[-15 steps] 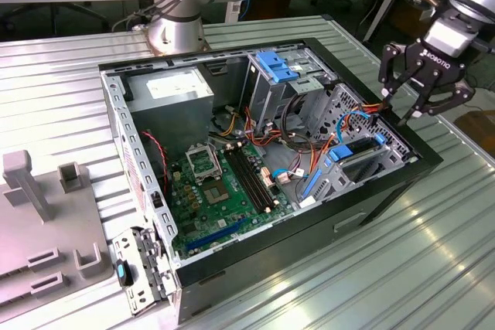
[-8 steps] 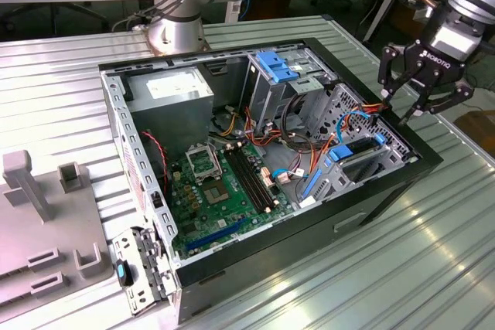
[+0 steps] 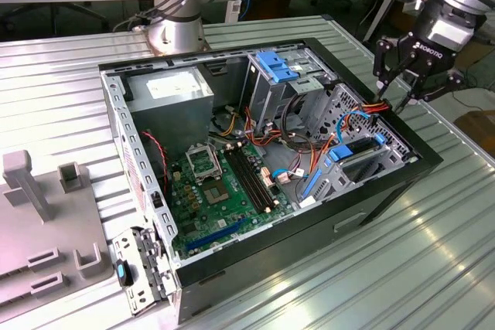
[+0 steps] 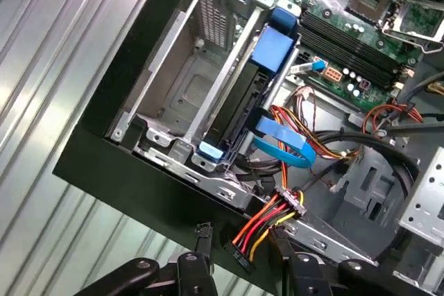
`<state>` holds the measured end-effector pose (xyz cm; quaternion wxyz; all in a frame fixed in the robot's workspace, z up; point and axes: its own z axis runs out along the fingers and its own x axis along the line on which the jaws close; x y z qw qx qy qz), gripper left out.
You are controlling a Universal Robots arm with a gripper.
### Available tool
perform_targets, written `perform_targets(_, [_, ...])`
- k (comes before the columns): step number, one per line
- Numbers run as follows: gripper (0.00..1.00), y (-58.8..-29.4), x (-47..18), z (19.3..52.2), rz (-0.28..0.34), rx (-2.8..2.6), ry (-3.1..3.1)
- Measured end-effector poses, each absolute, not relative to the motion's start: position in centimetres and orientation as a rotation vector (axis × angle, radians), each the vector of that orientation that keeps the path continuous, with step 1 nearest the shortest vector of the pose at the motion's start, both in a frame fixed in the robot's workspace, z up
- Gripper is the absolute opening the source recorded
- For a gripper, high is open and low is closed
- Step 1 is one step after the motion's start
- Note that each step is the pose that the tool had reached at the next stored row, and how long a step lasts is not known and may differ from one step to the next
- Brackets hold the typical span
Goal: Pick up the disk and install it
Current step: 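Insert the first disk wire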
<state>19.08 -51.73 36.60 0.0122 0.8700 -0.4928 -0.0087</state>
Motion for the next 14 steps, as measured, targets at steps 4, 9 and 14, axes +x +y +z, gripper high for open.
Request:
perform_targets(4, [0.45, -51.73, 19.09, 36.38, -0.025, 2.786, -1.395])
perform_targets(9, [0.45, -51.64, 19.09, 36.82, -0.019, 2.834, -1.281])
perform_targets(14, [0.45, -51.32, 19.10, 37.07, -0.014, 2.863, -1.200])
